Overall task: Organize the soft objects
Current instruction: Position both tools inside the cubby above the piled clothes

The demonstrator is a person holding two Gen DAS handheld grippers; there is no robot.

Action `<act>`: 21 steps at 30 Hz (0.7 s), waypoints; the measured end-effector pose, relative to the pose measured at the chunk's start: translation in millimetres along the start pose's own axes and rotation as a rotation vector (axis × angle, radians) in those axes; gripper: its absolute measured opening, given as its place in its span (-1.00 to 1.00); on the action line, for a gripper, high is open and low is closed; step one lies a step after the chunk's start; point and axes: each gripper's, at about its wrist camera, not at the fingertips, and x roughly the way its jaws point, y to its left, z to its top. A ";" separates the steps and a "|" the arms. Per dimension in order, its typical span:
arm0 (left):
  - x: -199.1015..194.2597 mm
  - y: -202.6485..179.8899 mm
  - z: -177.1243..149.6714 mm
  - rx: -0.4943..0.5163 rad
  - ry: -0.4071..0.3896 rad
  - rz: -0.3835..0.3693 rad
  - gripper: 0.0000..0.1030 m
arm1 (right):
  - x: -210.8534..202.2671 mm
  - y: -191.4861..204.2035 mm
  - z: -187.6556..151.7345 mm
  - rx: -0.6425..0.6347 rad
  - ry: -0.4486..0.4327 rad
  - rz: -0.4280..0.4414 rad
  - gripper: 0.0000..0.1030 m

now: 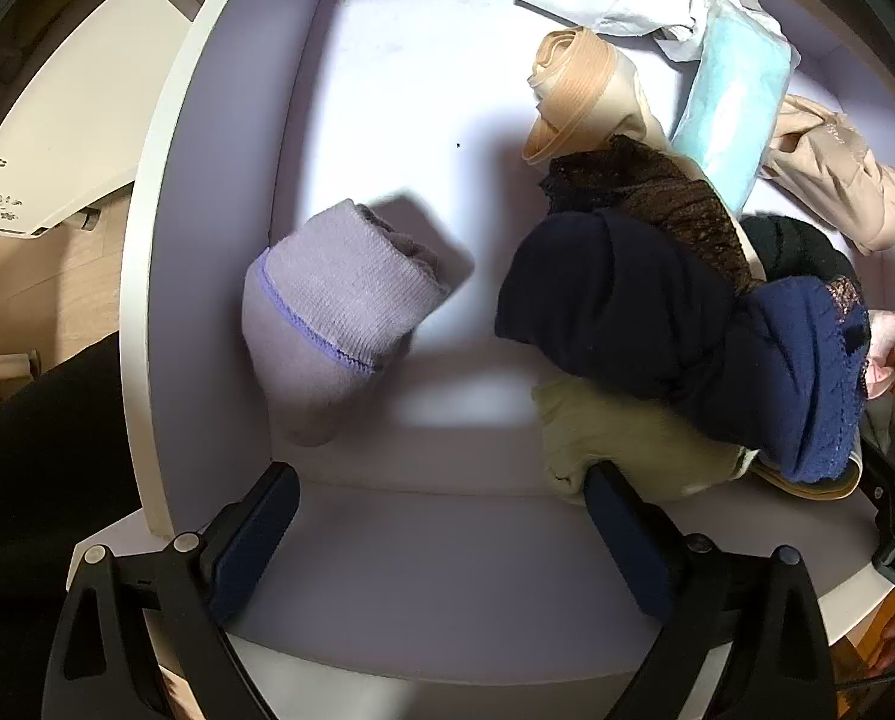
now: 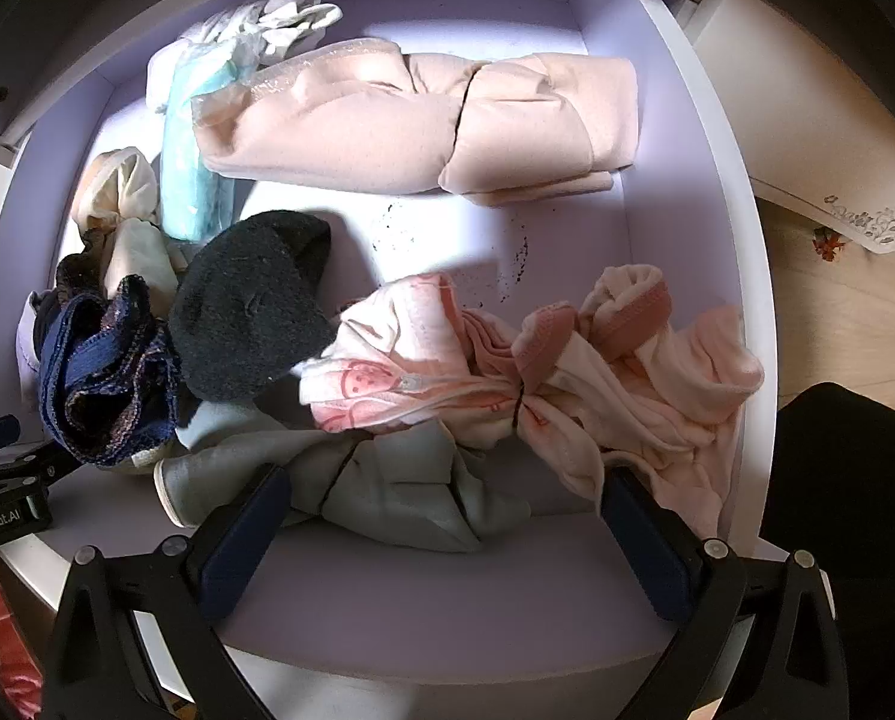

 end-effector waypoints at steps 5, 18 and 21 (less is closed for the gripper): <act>4.4 0.2 2.3 0.001 0.004 -0.001 0.92 | 2.7 0.7 1.6 0.001 0.005 0.002 1.00; 21.7 -5.5 7.7 0.004 0.031 -0.001 0.92 | 12.3 1.8 4.2 0.000 0.047 0.006 1.00; 25.9 -6.4 6.1 0.009 0.060 0.001 0.92 | 18.4 2.5 4.2 0.001 0.099 0.011 1.00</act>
